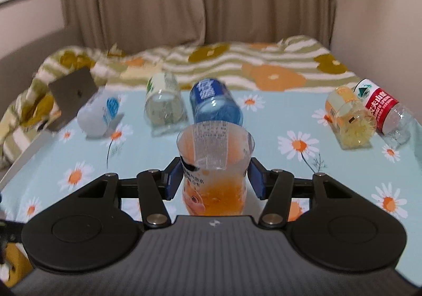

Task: Flip cup upright
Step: 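Lift the cup with the right gripper and rotate it open end up, then lower the upright cup onto the tablecloth and open the right gripper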

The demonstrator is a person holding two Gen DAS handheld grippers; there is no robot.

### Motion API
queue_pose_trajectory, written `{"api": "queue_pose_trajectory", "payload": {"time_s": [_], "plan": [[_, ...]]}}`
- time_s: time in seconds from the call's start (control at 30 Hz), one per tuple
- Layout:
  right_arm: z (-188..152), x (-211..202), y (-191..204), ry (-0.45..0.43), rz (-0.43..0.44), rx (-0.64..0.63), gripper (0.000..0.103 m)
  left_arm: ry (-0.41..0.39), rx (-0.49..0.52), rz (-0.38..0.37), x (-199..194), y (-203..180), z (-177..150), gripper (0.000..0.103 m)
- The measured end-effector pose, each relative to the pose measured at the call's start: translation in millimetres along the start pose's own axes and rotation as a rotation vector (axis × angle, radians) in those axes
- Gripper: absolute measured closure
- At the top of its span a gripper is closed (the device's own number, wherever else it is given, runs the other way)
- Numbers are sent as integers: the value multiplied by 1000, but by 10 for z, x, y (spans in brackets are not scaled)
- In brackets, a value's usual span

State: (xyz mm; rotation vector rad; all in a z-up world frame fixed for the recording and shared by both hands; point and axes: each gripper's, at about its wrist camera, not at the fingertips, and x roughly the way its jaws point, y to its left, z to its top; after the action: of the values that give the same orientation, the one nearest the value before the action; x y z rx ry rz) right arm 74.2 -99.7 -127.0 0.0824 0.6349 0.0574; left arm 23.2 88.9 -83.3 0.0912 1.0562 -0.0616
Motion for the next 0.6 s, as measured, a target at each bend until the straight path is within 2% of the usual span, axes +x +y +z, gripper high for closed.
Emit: {"api": "queue_pose_trajectory", "payload": {"time_s": [0.2,0.43,0.57,0.6], "plan": [[127,58,-15,139,31,-32,35,5,-16,-7,-2,-24,-4,0],[121,57,-40,153,36,-25,34,8,-22,-6,1,-44,-1,0],[134,60,-33,158,19,-27,4,4,-19,-2,-2,-77,6,0],[139,54,-39,155,13,-24,0,3,-18,-1,-3,-86,9,0]]}}
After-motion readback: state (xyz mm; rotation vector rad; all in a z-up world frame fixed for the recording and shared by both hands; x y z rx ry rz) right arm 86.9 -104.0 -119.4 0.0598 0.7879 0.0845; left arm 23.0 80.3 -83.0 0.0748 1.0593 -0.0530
